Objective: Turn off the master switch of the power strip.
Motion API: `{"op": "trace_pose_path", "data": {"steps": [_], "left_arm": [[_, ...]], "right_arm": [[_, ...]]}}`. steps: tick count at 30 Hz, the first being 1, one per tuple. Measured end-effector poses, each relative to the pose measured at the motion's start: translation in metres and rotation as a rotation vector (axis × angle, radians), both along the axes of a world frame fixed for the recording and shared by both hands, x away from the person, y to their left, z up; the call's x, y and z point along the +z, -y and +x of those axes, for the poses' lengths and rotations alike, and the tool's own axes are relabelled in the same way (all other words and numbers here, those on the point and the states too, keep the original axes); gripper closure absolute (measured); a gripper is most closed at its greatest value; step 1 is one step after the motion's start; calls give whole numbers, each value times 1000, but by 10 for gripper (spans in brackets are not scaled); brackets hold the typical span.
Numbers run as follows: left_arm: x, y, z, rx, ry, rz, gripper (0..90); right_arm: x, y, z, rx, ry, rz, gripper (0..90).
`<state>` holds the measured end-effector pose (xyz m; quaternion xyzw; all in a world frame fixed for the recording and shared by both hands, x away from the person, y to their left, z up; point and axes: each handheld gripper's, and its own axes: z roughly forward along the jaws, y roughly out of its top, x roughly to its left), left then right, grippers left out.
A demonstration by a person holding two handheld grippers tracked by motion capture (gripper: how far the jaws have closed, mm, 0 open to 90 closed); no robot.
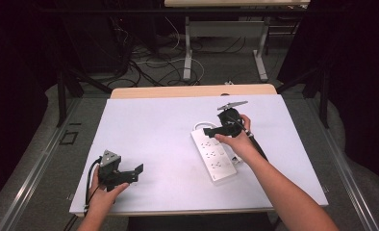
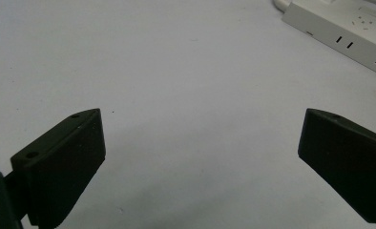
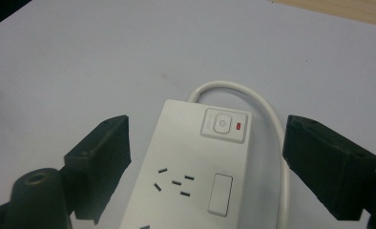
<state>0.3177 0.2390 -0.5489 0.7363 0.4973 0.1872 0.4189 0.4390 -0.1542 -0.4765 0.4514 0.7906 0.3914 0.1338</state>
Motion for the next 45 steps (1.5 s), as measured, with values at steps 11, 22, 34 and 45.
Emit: {"op": "trace_pose_path", "data": {"steps": [11,22,34,45], "left_arm": [[1,0,-1,-3,1,-3,22],[0,0,0,2,9,-7,22],[1,0,0,5,2,-11,21],[0,0,0,10,4,-12,22]], "right_arm": [[3,11,-21,17,58,-42,38],[6,34,-45,11,115,-88,0],[7,67,-68,-29,144,-95,0],[-4,106,-86,-110,151,-67,0]]}}
